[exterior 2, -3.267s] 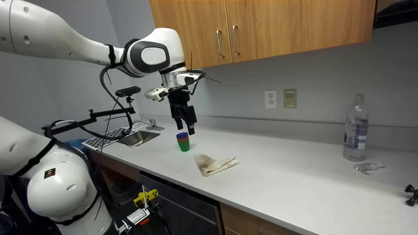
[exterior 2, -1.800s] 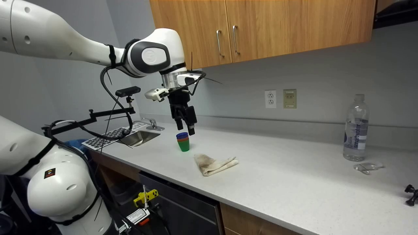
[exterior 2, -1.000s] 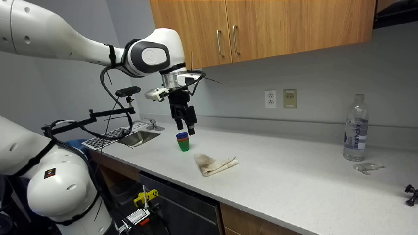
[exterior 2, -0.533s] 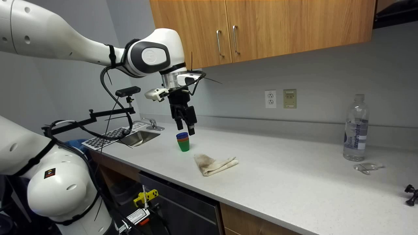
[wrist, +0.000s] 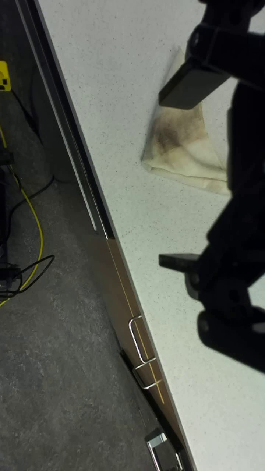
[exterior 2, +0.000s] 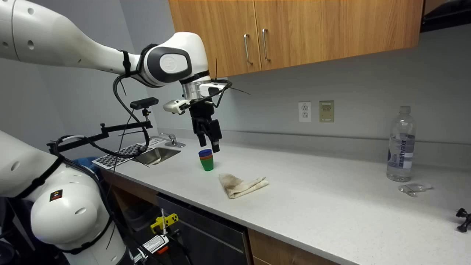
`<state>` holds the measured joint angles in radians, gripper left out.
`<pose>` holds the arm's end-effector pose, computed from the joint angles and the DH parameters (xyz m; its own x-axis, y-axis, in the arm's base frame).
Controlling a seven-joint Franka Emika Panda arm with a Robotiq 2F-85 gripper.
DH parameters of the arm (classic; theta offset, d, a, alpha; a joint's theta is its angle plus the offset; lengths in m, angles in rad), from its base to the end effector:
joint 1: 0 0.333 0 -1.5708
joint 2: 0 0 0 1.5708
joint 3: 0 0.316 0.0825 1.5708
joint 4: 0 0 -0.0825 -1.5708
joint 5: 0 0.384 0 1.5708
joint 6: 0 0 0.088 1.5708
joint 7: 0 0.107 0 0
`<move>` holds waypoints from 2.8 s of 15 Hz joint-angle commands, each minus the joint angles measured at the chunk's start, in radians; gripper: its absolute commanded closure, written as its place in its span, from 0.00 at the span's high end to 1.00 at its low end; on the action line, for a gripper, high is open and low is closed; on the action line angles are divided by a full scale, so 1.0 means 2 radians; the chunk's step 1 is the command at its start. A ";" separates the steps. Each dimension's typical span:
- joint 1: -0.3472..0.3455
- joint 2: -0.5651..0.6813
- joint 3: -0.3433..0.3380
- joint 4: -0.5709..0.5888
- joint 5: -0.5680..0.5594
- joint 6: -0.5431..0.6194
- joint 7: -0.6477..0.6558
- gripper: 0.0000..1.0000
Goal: Unfold the cloth
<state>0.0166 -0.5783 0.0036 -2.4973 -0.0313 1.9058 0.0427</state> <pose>0.3720 0.0053 0.4811 0.9998 -0.0128 -0.0120 -0.0124 -0.9994 0.0319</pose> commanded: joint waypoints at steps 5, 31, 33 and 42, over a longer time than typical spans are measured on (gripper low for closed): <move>-0.003 0.000 0.003 0.001 0.002 -0.001 -0.001 1.00; -0.008 0.048 -0.005 0.008 -0.011 0.031 -0.017 1.00; 0.007 0.066 0.002 0.022 0.012 0.049 -0.018 1.00; 0.052 0.172 0.014 0.073 0.087 0.147 -0.059 1.00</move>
<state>0.0997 -0.3279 0.0388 -2.4039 0.0735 2.1388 -0.0013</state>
